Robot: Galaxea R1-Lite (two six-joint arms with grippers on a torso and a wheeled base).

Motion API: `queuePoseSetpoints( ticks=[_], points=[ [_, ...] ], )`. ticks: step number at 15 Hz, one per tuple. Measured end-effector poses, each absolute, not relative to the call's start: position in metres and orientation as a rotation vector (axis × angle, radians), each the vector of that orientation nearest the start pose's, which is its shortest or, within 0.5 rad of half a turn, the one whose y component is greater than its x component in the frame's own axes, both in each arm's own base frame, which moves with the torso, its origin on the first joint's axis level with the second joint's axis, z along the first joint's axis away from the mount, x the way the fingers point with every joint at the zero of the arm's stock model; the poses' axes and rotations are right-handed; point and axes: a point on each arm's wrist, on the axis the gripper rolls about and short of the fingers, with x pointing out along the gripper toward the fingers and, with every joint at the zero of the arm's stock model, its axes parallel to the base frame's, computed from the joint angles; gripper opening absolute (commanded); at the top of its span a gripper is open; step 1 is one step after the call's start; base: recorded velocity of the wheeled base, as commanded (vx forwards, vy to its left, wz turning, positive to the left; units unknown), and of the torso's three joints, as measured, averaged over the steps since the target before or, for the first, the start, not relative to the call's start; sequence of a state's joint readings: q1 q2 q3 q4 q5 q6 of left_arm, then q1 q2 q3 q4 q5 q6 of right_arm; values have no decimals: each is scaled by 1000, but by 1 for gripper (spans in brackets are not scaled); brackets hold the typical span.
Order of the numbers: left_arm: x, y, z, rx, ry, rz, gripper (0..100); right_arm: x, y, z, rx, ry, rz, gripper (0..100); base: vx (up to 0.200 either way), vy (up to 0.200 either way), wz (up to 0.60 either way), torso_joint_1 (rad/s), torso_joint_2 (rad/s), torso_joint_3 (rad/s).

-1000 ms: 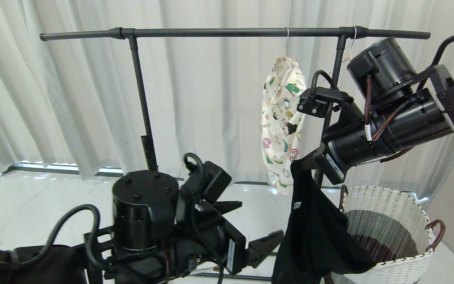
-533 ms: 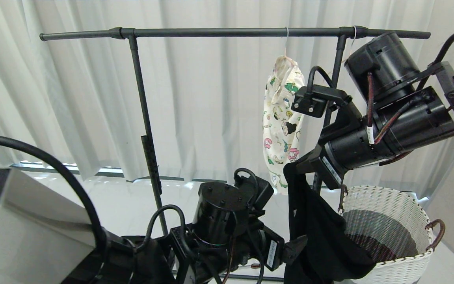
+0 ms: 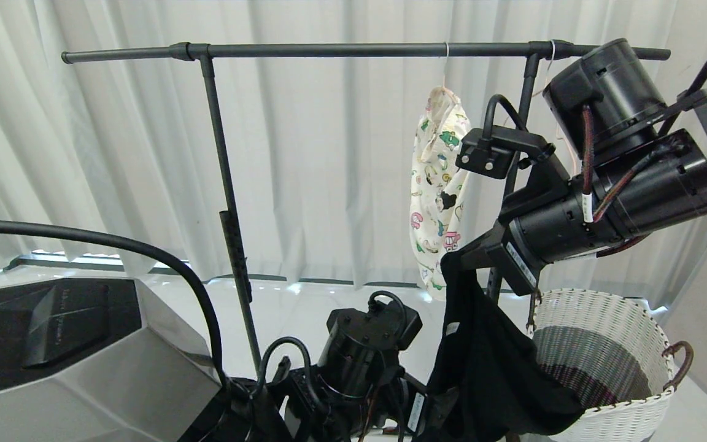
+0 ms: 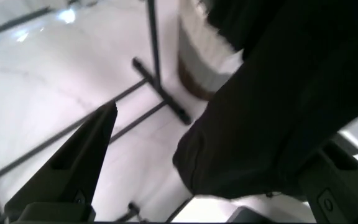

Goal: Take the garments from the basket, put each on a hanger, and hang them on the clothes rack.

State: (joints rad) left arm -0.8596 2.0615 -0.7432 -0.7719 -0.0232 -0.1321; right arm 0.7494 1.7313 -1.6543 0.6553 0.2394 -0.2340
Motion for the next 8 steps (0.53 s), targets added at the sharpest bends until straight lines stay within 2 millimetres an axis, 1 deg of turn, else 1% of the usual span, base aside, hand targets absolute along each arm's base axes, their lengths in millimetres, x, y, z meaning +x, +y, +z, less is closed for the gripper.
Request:
queuePoseSetpoints(
  ticks=[2,6,7,8],
  points=[
    [224,-257,56,120,591,-798,100,218,211,290,-398,624,1029,0,0,0,0,0,0,0],
    [225,-253,54,121,595,-781,100,218,210,290,-398,625,1029,0,0,0,0,0,0,0],
    [225,-252,55,120,593,-780,0,218,210,290,-398,625,1029,0,0,0,0,0,0,0],
    [225,-252,56,120,592,-780,0,218,210,290,-398,625,1029,0,0,0,0,0,0,0]
  ],
)
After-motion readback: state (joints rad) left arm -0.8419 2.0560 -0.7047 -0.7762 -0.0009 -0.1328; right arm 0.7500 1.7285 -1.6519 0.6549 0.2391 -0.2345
